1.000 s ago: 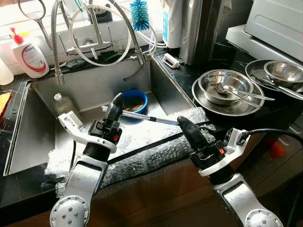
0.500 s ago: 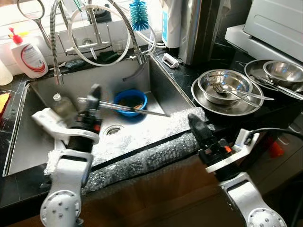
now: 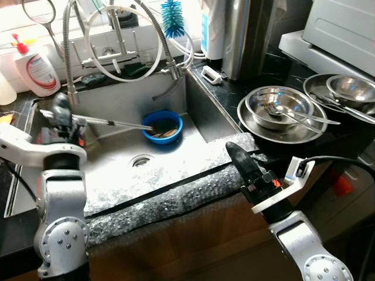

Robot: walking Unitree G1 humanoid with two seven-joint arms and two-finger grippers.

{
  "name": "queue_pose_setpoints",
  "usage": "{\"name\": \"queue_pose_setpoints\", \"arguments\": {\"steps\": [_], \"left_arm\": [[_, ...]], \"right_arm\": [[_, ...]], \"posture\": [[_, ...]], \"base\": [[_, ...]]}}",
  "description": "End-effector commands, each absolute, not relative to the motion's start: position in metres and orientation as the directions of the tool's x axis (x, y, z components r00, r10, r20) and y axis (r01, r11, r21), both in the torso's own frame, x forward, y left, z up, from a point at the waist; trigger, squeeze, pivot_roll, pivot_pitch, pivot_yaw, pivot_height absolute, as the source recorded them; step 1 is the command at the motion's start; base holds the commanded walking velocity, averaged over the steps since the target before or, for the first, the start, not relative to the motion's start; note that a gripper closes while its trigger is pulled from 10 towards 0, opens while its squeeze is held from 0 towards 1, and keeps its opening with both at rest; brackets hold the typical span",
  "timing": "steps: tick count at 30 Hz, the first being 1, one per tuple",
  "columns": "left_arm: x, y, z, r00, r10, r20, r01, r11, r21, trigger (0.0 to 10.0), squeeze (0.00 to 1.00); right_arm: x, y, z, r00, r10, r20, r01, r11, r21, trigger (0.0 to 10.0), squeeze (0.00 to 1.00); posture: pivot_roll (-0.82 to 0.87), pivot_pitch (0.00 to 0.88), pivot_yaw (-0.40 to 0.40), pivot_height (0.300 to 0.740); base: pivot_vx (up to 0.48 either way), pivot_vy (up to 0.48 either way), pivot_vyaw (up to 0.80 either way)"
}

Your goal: Kitchen organization

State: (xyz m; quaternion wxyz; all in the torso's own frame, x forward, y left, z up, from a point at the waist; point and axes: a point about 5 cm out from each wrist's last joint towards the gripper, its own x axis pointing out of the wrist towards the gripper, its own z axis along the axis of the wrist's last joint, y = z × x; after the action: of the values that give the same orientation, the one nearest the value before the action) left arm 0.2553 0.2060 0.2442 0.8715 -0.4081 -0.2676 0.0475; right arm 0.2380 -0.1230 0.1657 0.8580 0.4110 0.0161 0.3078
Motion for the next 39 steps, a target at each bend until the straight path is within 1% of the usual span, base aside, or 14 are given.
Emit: {"name": "queue_pose_setpoints", "arguments": {"steps": [1, 3, 5, 7, 8, 10, 11, 13, 16, 20, 26, 31, 34, 39], "left_arm": [[0.255, 0.207, 0.249, 0.832, 0.326, 0.449, 0.103, 0.704, -0.703, 10.0, 0.0], [0.256, 0.202, 0.248, 0.83, 0.319, 0.457, 0.066, 0.758, -0.648, 10.0, 0.0], [0.258, 0.196, 0.247, 0.836, 0.278, 0.473, 0.045, 0.824, -0.565, 10.0, 0.0], [0.26, 0.191, 0.245, 0.846, 0.238, 0.477, 0.018, 0.882, -0.472, 10.0, 0.0], [0.262, 0.188, 0.241, 0.863, 0.207, 0.462, 0.005, 0.909, -0.417, 10.0, 0.0], [0.266, 0.178, 0.231, 0.897, 0.132, 0.422, -0.007, 0.958, -0.285, 10.0, 0.0], [0.267, 0.177, 0.228, 0.903, 0.126, 0.411, -0.012, 0.963, -0.269, 10.0, 0.0], [0.267, 0.176, 0.224, 0.905, 0.129, 0.406, -0.032, 0.971, -0.237, 10.0, 0.0], [0.269, 0.175, 0.212, 0.93, 0.108, 0.35, -0.06, 0.988, -0.146, 10.0, 0.0], [0.268, 0.176, 0.192, 0.957, 0.092, 0.276, -0.08, 0.995, -0.054, 10.0, 0.0], [0.269, 0.181, 0.179, 0.965, 0.109, 0.237, -0.104, 0.994, -0.035, 10.0, 0.0], [0.268, 0.182, 0.178, 0.965, 0.111, 0.236, -0.107, 0.994, -0.033, 10.0, 0.0], [0.27, 0.183, 0.175, 0.965, 0.133, 0.225, -0.121, 0.99, -0.067, 10.0, 0.0], [0.273, 0.18, 0.171, 0.974, 0.104, 0.2, -0.095, 0.994, -0.055, 10.0, 0.0]], "right_arm": [[0.237, -0.115, 0.18, 0.791, 0.566, 0.234, -0.574, 0.551, 0.607, 10.0, 0.0], [0.235, -0.107, 0.189, 0.776, 0.577, 0.255, -0.605, 0.566, 0.561, 10.0, 0.0], [0.236, -0.104, 0.198, 0.768, 0.585, 0.261, -0.633, 0.634, 0.444, 10.0, 0.0], [0.24, -0.104, 0.199, 0.788, 0.562, 0.252, -0.615, 0.693, 0.376, 10.0, 0.0], [0.243, -0.105, 0.2, 0.803, 0.544, 0.246, -0.596, 0.735, 0.322, 10.0, 0.0], [0.249, -0.11, 0.2, 0.84, 0.49, 0.233, -0.524, 0.843, 0.12, 10.0, 0.0], [0.25, -0.11, 0.199, 0.846, 0.48, 0.233, -0.509, 0.857, 0.082, 10.0, 0.0], [0.25, -0.113, 0.195, 0.867, 0.441, 0.233, -0.466, 0.883, 0.062, 10.0, 0.0], [0.249, -0.114, 0.194, 0.874, 0.419, 0.248, -0.433, 0.901, 0.005, 10.0, 0.0], [0.25, -0.123, 0.189, 0.902, 0.343, 0.263, -0.342, 0.938, -0.052, 10.0, 0.0], [0.25, -0.134, 0.177, 0.931, 0.281, 0.234, -0.28, 0.959, -0.037, 10.0, 0.0], [0.25, -0.136, 0.174, 0.936, 0.263, 0.234, -0.263, 0.964, -0.033, 10.0, 0.0], [0.251, -0.136, 0.172, 0.938, 0.255, 0.233, -0.257, 0.966, -0.025, 10.0, 0.0], [0.254, -0.135, 0.169, 0.945, 0.235, 0.228, -0.239, 0.971, -0.008, 10.0, 0.0]], "posture": [[-0.15, 0.067, 0.089, 0.74], [-0.15, 0.066, 0.088, 0.74], [-0.15, 0.065, 0.088, 0.74], [-0.15, 0.064, 0.088, 0.74], [-0.15, 0.061, 0.088, 0.74], [-0.16, 0.054, 0.089, 0.74], [-0.16, 0.052, 0.089, 0.74], [-0.15, 0.048, 0.089, 0.74], [-0.15, 0.043, 0.092, 0.74], [-0.15, 0.036, 0.099, 0.74], [-0.15, 0.032, 0.102, 0.74], [-0.15, 0.051, 0.105, 0.74], [-0.15, 0.054, 0.108, 0.74], [-0.15, 0.063, 0.124, 0.74]], "base": [[0.0, 0.0, 0.0], [0.0, 0.0, 0.0], [0.0, 0.0, 0.0], [0.0, 0.0, 0.0], [0.0, 0.0, 0.0], [0.0, 0.0, 0.0], [0.0, 0.0, 0.0], [0.0, 0.0, 0.0], [0.0, 0.0, 0.0], [0.0, 0.0, 0.0], [0.0, 0.0, 0.0], [0.0, 0.0, 0.0], [0.0, 0.0, 0.0], [0.0, 0.0, 0.0]]}}
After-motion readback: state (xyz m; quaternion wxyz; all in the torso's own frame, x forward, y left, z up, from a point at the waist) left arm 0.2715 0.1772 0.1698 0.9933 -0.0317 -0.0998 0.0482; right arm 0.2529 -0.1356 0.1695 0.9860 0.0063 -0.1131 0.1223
